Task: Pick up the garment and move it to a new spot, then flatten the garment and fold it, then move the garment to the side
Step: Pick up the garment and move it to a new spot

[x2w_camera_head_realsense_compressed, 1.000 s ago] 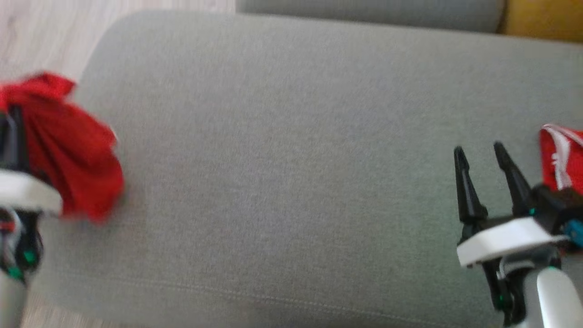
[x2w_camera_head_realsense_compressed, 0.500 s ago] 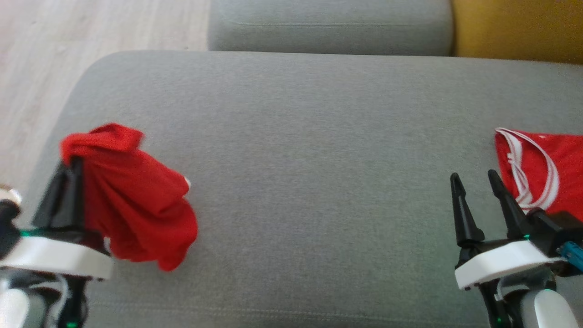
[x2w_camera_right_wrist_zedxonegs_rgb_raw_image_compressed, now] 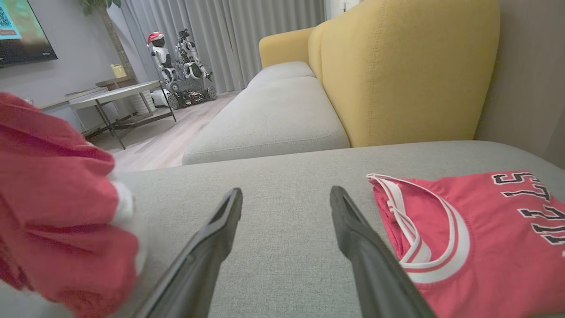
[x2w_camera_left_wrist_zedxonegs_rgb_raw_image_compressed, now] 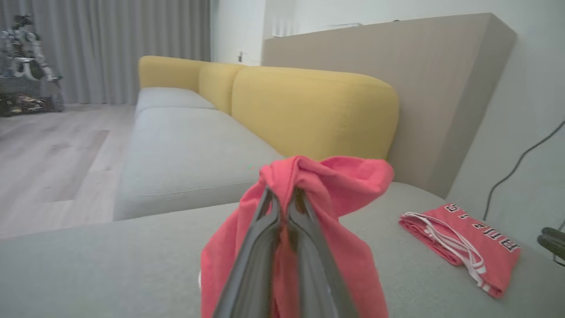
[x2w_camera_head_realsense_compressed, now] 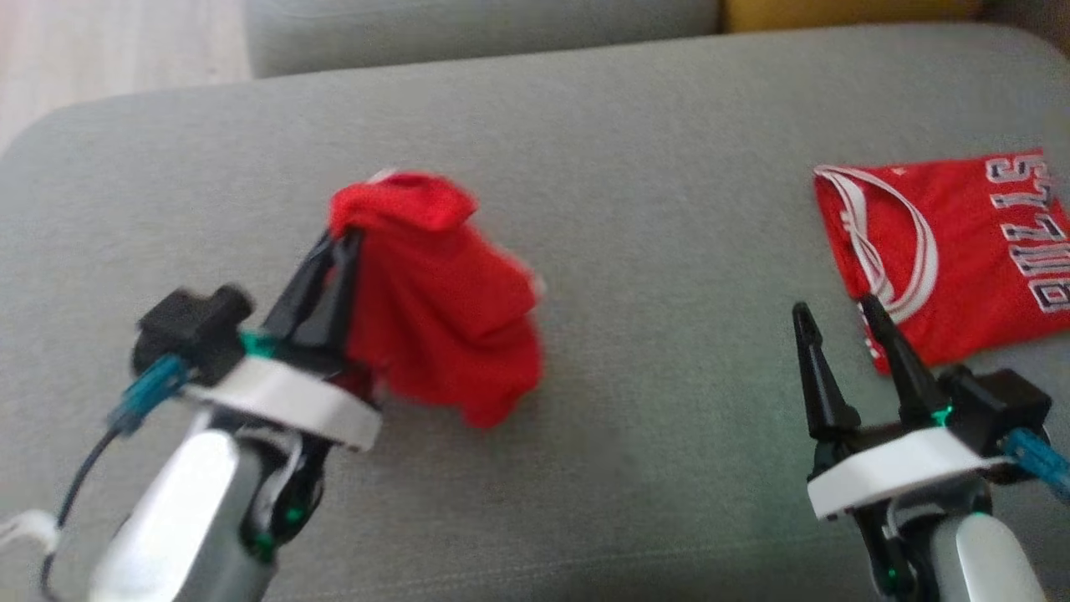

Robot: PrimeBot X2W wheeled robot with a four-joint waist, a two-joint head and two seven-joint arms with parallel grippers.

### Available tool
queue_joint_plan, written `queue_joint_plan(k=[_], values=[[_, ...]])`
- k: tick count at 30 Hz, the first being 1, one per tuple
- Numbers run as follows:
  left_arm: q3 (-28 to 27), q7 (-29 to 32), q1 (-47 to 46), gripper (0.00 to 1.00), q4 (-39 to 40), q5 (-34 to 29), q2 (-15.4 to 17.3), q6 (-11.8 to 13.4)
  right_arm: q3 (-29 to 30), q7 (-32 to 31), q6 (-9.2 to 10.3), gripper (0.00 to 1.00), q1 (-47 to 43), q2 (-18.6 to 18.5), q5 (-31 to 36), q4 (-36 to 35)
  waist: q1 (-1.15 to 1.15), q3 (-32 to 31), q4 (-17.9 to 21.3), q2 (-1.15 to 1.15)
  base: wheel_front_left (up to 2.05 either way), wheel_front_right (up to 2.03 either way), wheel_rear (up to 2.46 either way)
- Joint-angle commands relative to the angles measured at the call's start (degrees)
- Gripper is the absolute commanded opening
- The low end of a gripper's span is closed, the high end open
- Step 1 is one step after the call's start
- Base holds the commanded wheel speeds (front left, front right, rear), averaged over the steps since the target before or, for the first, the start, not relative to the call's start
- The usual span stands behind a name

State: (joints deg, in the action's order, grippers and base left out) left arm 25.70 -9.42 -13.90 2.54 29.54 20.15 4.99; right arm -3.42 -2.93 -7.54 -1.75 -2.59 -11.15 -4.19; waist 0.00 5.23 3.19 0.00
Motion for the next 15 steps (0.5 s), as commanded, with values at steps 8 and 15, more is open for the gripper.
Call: queue_joint_plan(k=[8,15], values=[[5.6,-0.9,-11.2,0.0,-8.7,-3.2,-5.0,-4.7,-2.3,1.9,0.05,1.0,4.8,-0.3,-1.6,-1.7,0.0,6.2,7.0,0.0,0.0,0.0,0.0],[8.3,1.1,-12.6,1.0,-20.1,-2.7,-7.1,-6.2,-2.6,3.2,0.05,1.0,5.6,-0.3,-2.1,-0.7,0.0,7.6,7.7,0.0,0.0,0.0,0.0]])
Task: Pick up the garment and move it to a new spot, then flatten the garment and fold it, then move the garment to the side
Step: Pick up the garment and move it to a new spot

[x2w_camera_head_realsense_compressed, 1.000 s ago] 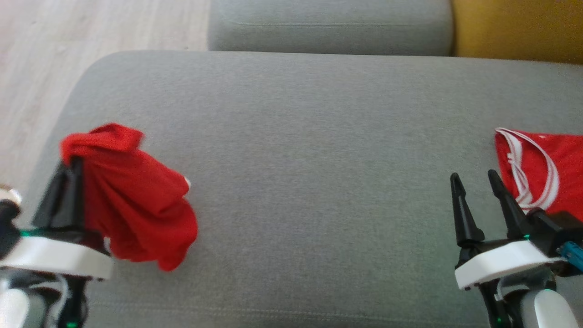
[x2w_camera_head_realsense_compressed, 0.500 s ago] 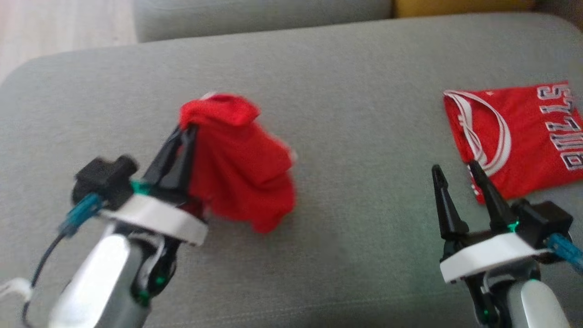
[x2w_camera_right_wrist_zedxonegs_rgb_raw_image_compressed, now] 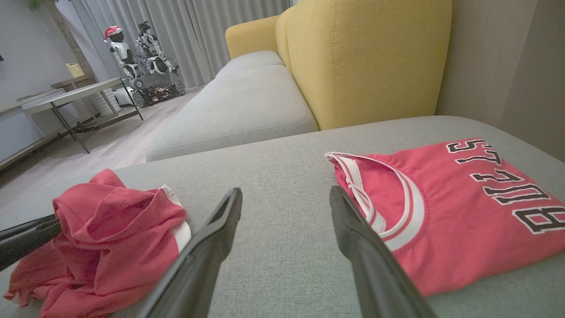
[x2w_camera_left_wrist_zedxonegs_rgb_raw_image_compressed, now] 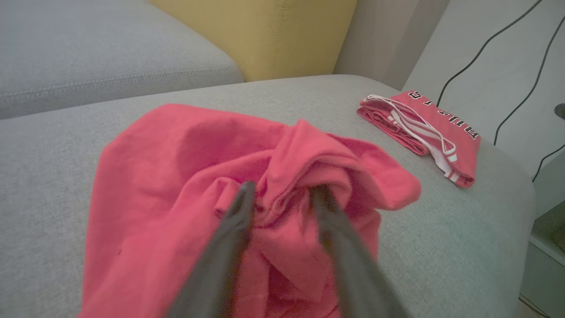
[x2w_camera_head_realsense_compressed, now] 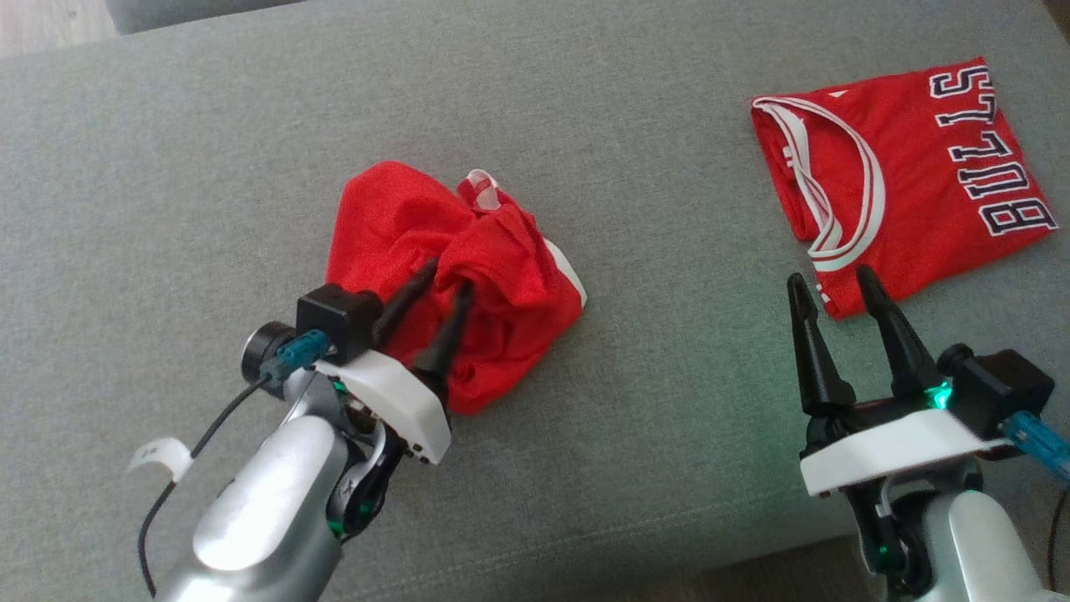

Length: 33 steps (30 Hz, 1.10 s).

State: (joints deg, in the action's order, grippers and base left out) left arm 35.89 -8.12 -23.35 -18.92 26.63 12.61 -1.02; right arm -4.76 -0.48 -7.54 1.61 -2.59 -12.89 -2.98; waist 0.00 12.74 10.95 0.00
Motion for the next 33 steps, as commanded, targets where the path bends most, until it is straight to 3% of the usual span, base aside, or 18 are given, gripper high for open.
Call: queue_joint_plan(k=[1,7,10,21,26,33], values=[[-1.7,-0.5,-3.2,1.0,0.8,0.4,0.2,-0.5,-1.2,0.8,0.05,1.0,2.2,-0.3,-0.2,-1.7,0.0,0.1,-0.3,0.0,0.0,0.0,0.0],[-2.1,-2.9,-1.5,1.0,2.3,1.3,0.3,-0.8,-0.7,0.8,0.05,1.0,2.5,-0.3,1.1,-1.5,0.0,-1.4,-3.1,0.0,0.0,0.0,0.0],[-3.3,-3.8,-0.5,1.0,4.1,1.5,0.8,0.4,-0.2,0.6,0.05,1.0,2.6,-0.3,1.6,-1.7,0.0,-2.1,-4.4,0.0,0.0,0.0,0.0],[-12.1,-5.6,6.3,1.0,10.2,2.0,7.2,8.9,1.7,-1.2,0.05,1.0,1.2,-0.3,3.3,-2.2,0.0,-6.8,-11.6,0.0,0.0,0.0,0.0],[-14.5,-5.8,10.3,1.0,12.6,2.7,10.4,9.7,2.0,-1.9,0.05,1.0,0.3,-0.3,3.6,-2.1,0.0,-8.6,-13.2,0.0,0.0,0.0,0.0],[-14.7,-5.1,15.4,1.0,16.4,3.2,12.2,10.8,2.6,-2.7,0.05,1.0,-1.5,-0.3,3.9,-1.8,0.0,-10.9,-14.6,0.0,0.0,0.0,0.0]])
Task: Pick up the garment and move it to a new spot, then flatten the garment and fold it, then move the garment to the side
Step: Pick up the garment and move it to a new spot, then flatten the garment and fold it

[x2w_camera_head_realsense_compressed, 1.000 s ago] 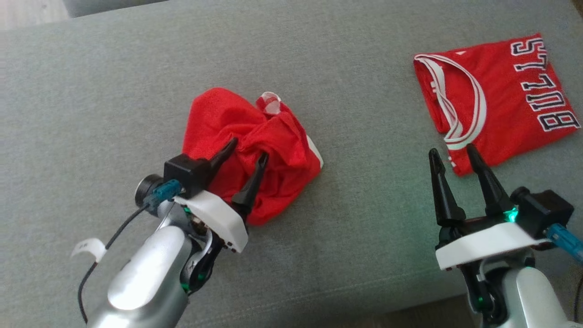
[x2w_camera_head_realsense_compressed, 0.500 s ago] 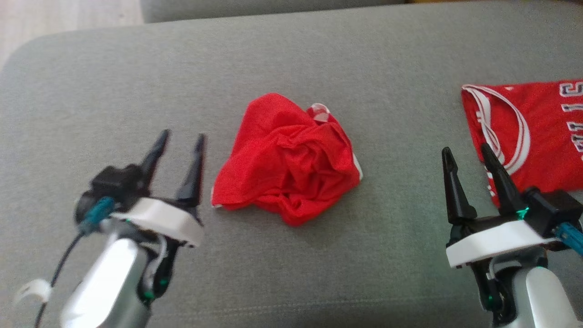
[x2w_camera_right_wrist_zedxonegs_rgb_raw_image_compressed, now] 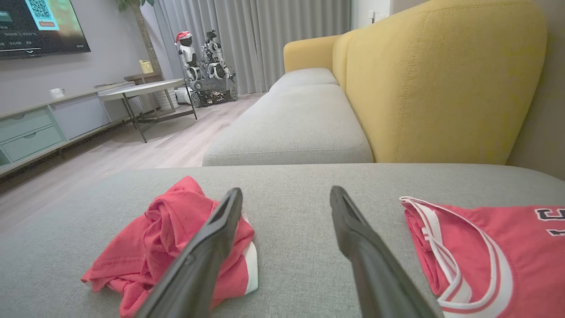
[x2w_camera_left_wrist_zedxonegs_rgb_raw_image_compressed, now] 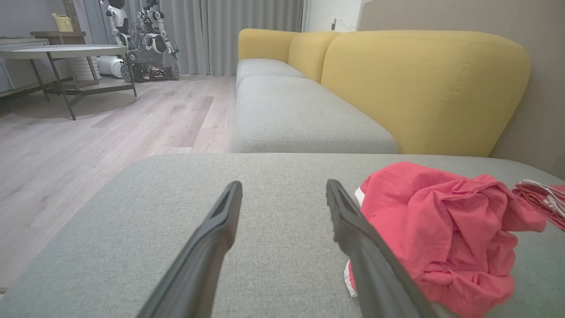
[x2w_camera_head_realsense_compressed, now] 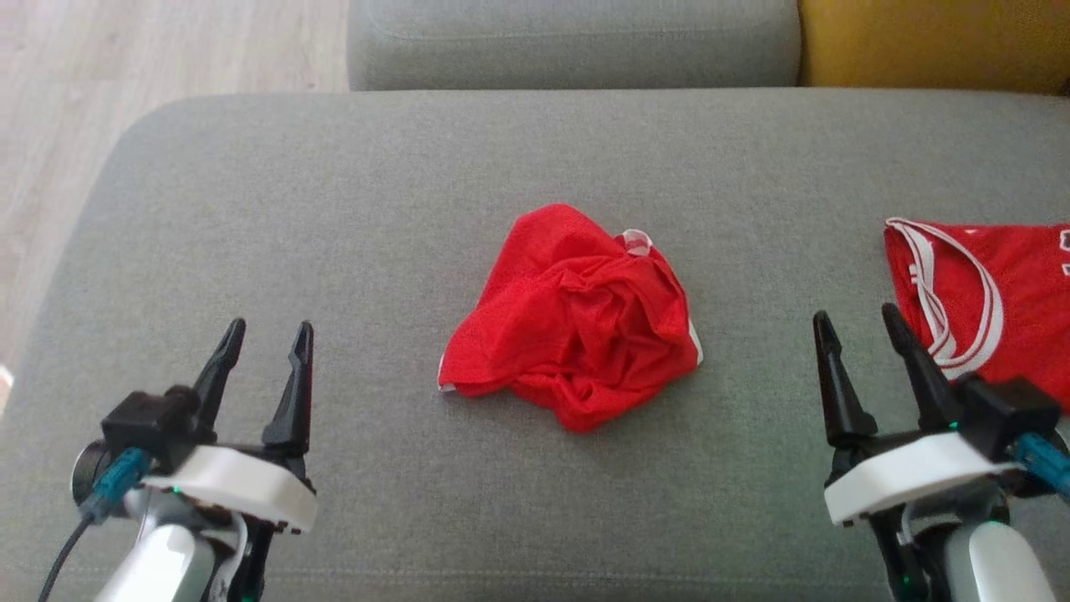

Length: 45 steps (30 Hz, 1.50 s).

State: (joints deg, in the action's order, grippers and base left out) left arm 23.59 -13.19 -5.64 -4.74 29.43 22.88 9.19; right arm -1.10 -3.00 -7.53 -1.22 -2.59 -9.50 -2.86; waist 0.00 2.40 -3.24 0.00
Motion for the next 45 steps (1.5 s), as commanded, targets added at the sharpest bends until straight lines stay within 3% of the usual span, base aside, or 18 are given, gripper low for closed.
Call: queue_joint_plan(k=[1,12,36,40,45], values=[[-2.4,0.1,-1.8,1.0,2.6,0.4,2.1,0.8,-1.0,-0.3,0.04,1.0,1.0,-0.3,0.6,-1.9,0.0,-0.9,-0.4,0.0,0.0,0.0,0.0],[-2.6,1.3,2.3,1.0,5.9,1.4,2.8,2.5,0.0,-1.0,0.04,1.0,-1.9,-0.3,0.5,-2.7,0.0,-3.0,-0.1,0.0,0.0,0.0,0.0],[-1.9,1.3,2.3,1.0,6.9,1.9,2.9,2.9,-0.7,-1.3,0.04,1.0,-1.8,-0.3,0.4,-3.2,0.0,-2.4,-0.3,0.0,0.0,0.0,0.0],[-1.7,1.2,1.3,1.0,7.3,1.8,2.9,2.7,-4.2,-1.9,0.04,1.0,0.1,-0.3,1.2,-2.7,0.0,-1.3,-0.9,0.0,0.0,0.0,0.0],[-1.5,0.9,-0.8,1.0,7.5,1.5,2.6,2.2,-15.7,-2.9,0.04,1.0,6.5,-0.4,1.7,1.6,0.0,1.1,-2.1,0.0,0.0,0.0,0.0]])
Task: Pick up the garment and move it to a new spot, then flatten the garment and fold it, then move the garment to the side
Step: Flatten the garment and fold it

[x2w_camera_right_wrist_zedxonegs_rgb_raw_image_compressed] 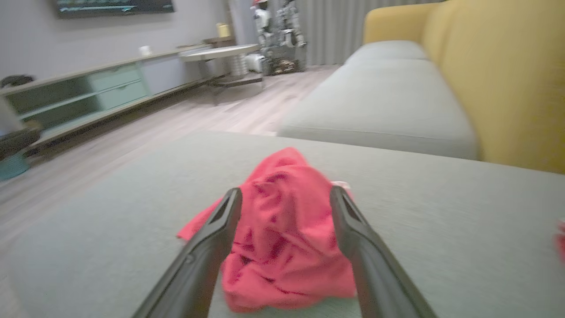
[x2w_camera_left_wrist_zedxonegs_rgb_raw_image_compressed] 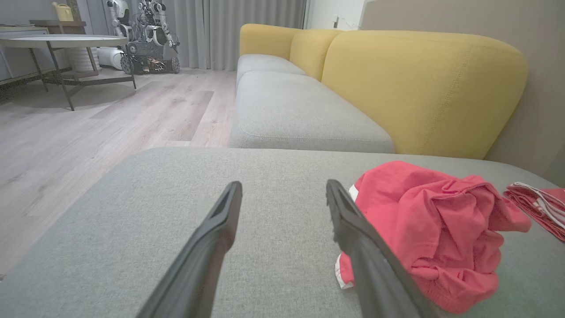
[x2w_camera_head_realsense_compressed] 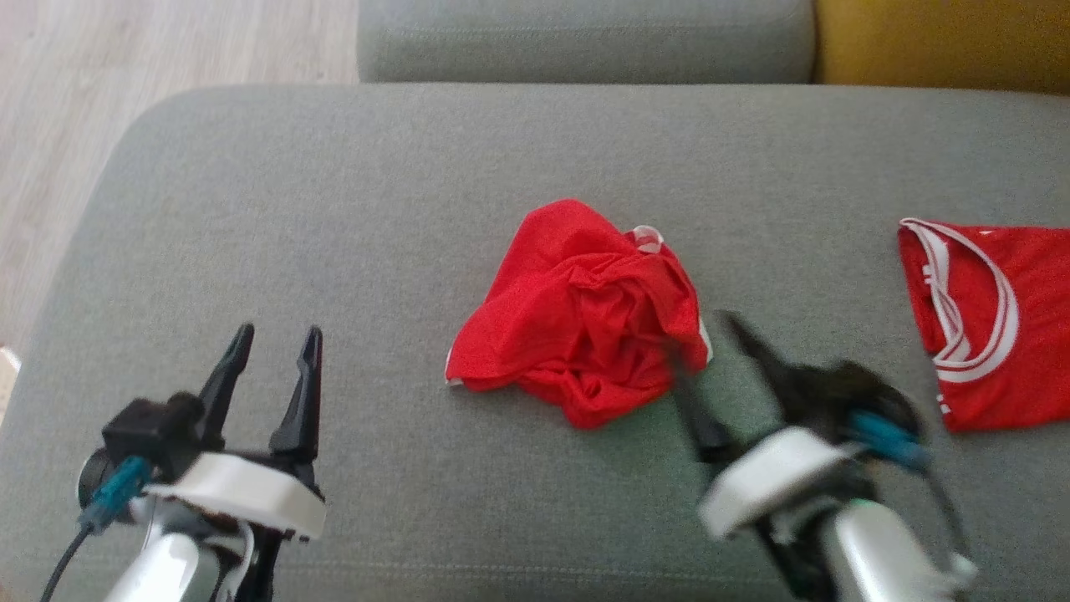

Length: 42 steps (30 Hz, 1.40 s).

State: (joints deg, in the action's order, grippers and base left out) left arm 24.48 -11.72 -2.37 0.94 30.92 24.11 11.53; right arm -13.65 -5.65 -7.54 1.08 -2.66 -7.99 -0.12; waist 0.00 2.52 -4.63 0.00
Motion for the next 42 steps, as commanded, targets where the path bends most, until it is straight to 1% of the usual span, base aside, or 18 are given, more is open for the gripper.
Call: queue_joint_plan(k=[1,5,7,9,13,17,20,21,22,23,30,33,36,42], values=[[-2.2,-0.7,-4.5,1.0,1.8,-0.1,1.2,-0.3,-5.9,-0.4,0.05,1.0,5.8,-0.5,0.2,0.4,0.0,1.5,-1.1,0.0,0.0,0.0,0.0],[-1.6,-1.0,-6.7,1.0,1.2,-0.5,0.7,-1.3,-16.8,-0.5,0.05,1.0,12.8,-0.9,-0.5,7.7,0.0,3.8,-2.8,0.0,0.0,0.0,0.0],[-1.3,-1.2,-7.8,1.0,0.8,-0.6,0.3,-1.8,-21.2,-0.6,0.05,1.0,16.3,-1.1,-1.0,12.1,0.0,5.0,-3.8,0.0,0.0,0.0,0.0],[-0.9,-1.4,-8.9,1.0,0.3,-0.7,-0.1,-2.3,-24.3,-0.2,0.05,1.0,19.6,-1.1,-1.7,16.5,0.0,5.9,-4.8,0.0,0.0,0.0,0.0],[-0.6,-1.9,-10.4,1.0,-0.9,-0.8,-0.9,-3.2,-28.6,1.0,0.05,1.0,25.1,-0.9,-0.5,24.5,0.0,7.5,-6.1,0.0,0.0,0.0,0.0],[-0.7,-2.4,-11.2,1.0,-1.9,-0.9,-1.5,-3.6,-31.6,0.8,0.05,1.0,29.5,-0.6,2.3,31.8,0.0,8.5,-6.4,0.0,0.0,0.0,0.0],[-0.9,-2.5,-11.5,1.0,-2.4,-1.0,-1.8,-3.9,-32.6,0.8,0.05,1.0,31.2,-0.4,3.2,34.8,0.0,8.8,-6.4,0.0,0.0,0.0,0.0],[-0.9,-2.6,-11.7,1.0,-2.6,-1.0,-1.8,-4.0,-33.0,0.9,0.05,0.89,31.8,-0.4,3.0,36.1,0.0,8.9,-6.4,0.0,0.0,0.0,0.0],[-1.0,-2.7,-11.8,1.0,-2.8,-1.0,-1.9,-4.1,-33.3,1.2,0.05,0.43,32.4,-0.3,2.9,37.1,0.0,8.9,-6.4,0.0,0.0,0.0,0.0],[-1.0,-2.7,-11.9,1.0,-3.1,-1.1,-2.0,-4.2,-33.7,1.9,0.05,0.0,32.7,-0.3,2.0,37.3,0.0,8.9,-6.4,0.0,0.0,0.0,0.0],[-1.5,-3.0,-11.7,1.0,-3.7,-1.4,-2.1,-4.3,-35.7,5.0,0.05,0.0,34.6,-0.2,-3.8,34.0,0.0,8.1,-5.1,0.0,0.0,0.0,0.0],[-1.5,-3.0,-11.4,1.0,-3.7,-1.5,-2.1,-4.2,-35.4,6.3,0.05,0.0,35.0,-0.2,-5.7,31.5,0.0,7.4,-4.4,0.0,0.0,0.0,0.0],[-1.6,-3.1,-11.1,1.0,-3.6,-1.6,-2.0,-4.2,-33.9,7.7,0.05,0.0,34.9,-0.2,-7.5,28.5,0.0,6.6,-3.7,0.0,0.0,0.0,0.0],[-1.9,-3.1,-10.1,1.0,-3.1,-1.5,-1.5,-3.6,-27.4,9.6,0.05,0.0,32.0,-0.2,-9.3,22.0,0.0,5.4,-2.3,0.0,0.0,0.0,0.0]])
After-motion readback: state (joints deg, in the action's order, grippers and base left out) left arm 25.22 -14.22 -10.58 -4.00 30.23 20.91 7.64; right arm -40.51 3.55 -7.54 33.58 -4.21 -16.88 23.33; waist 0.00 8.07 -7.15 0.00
